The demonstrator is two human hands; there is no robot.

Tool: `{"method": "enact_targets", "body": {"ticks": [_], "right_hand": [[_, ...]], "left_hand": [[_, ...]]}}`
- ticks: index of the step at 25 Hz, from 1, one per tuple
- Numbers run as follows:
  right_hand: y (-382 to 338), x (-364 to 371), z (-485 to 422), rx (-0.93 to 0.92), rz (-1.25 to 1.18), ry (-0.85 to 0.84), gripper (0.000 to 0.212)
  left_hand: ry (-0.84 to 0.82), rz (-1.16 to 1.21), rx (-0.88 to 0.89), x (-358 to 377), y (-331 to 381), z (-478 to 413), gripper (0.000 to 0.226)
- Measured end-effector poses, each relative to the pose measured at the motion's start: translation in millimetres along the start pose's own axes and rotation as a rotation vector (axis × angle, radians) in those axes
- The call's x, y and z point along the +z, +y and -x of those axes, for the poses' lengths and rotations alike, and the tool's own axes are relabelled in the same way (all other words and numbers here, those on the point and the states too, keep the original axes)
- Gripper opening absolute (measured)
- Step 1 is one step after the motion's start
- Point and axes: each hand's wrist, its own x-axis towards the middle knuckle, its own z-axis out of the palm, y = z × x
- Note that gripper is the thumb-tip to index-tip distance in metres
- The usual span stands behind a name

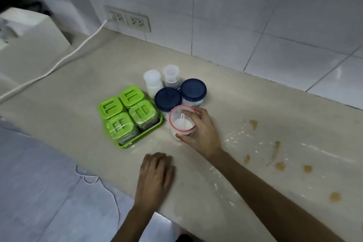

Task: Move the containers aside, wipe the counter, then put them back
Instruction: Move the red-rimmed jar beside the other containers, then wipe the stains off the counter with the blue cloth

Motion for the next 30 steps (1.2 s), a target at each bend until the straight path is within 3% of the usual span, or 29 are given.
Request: {"method": "enact_targets", "body": {"ticks": [4, 9, 15, 20, 23, 27, 30], "right_hand": [[-13.4, 20.9, 3.5, 0.035, 0.087, 0.039, 0.070], [-9.8, 12.1, 19.8, 0.106, 0.068, 0.038, 0.083], [49.3, -60.0, 193.7, 0.254, 0.084, 0.179, 0.055], [84.9, -115.6, 334.7, 0.465, 0.190, 0.274, 0.055], [107.6, -145.7, 386.9, 0.537, 0.292, 0.319, 0.055], [160.4, -199.6, 430.3, 0.710, 0.479, 0.410, 0.067], [209.2, -234.8, 437.2, 0.825, 0.499, 0.320, 0.086]], "left_hand": [[-0.010, -0.006, 0.010, -5.4, -3.1, 16.7, 0.029], [-0.032, 0.045, 0.081, -6.7, 17.0, 18.5, 0.028], [-0.080, 0.155, 0.302, 14.3, 73.1, 32.5, 0.028], [-0.243, 0.235, 0.556, 44.8, 151.5, 54.1, 0.042], [-0.362, 0.141, 0.670, 66.7, 202.1, 62.4, 0.051], [-0.393, 0.062, 0.741, 84.2, 258.5, 70.3, 0.050], [-0.386, 0.026, 0.722, 88.7, 280.5, 78.7, 0.048]]}}
